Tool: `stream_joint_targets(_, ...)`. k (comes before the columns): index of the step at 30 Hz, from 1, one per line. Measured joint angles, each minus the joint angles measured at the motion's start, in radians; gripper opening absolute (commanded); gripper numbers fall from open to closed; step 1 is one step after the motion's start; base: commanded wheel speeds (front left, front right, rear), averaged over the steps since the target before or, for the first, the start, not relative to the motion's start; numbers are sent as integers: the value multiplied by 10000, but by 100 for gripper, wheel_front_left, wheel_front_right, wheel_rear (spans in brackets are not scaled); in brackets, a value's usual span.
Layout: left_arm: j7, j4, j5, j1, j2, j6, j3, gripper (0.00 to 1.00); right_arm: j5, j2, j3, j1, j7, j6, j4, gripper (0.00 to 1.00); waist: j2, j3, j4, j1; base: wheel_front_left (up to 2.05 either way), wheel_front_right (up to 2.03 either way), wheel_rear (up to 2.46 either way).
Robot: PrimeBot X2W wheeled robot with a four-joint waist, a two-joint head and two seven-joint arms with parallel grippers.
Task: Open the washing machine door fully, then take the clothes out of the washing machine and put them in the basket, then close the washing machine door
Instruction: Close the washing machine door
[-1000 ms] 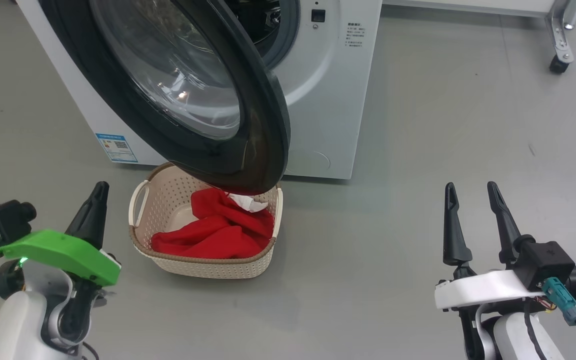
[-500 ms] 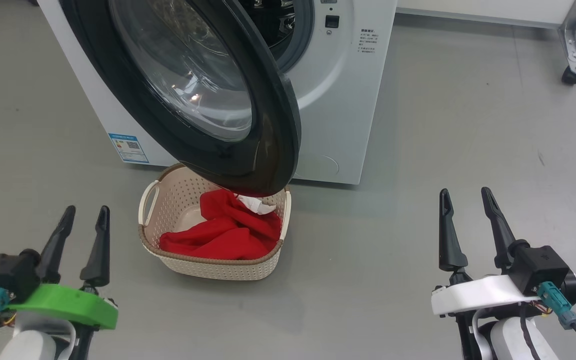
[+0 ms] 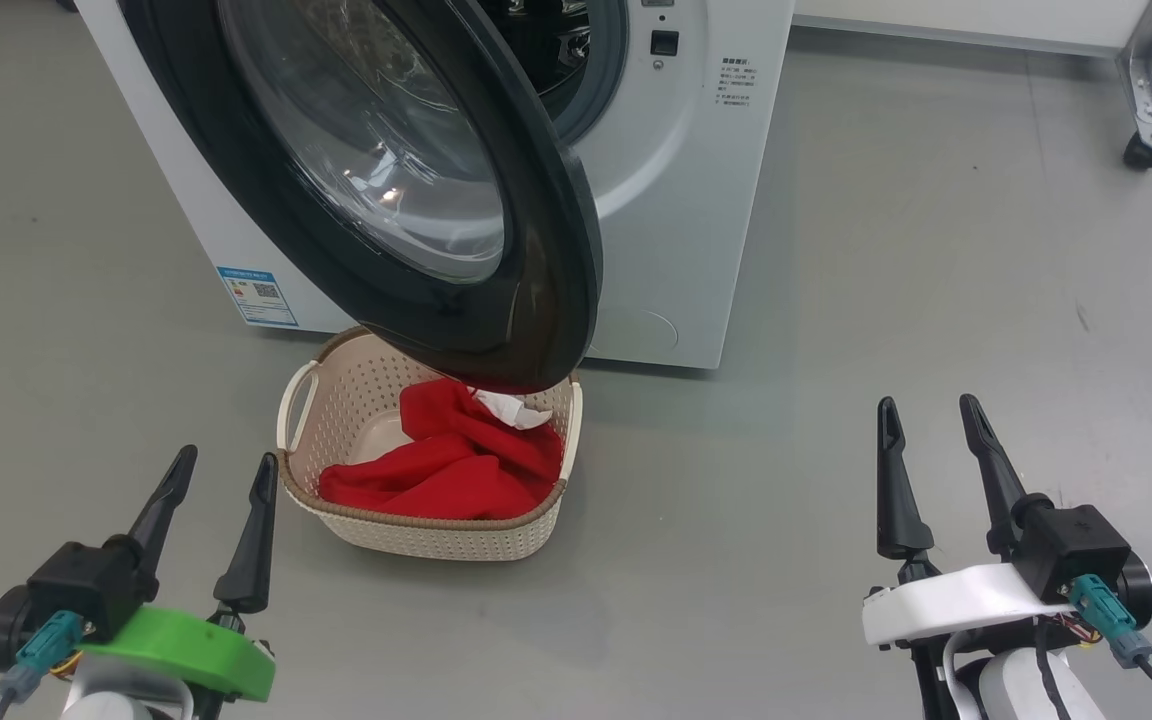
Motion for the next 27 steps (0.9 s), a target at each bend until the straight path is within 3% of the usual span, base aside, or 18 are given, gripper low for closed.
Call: stream_joint_targets(27,-4,-157,451,168,-474,0,157,100,0,38,-90,2,0,27,44,100,0,-143,-6,0,0,0,0)
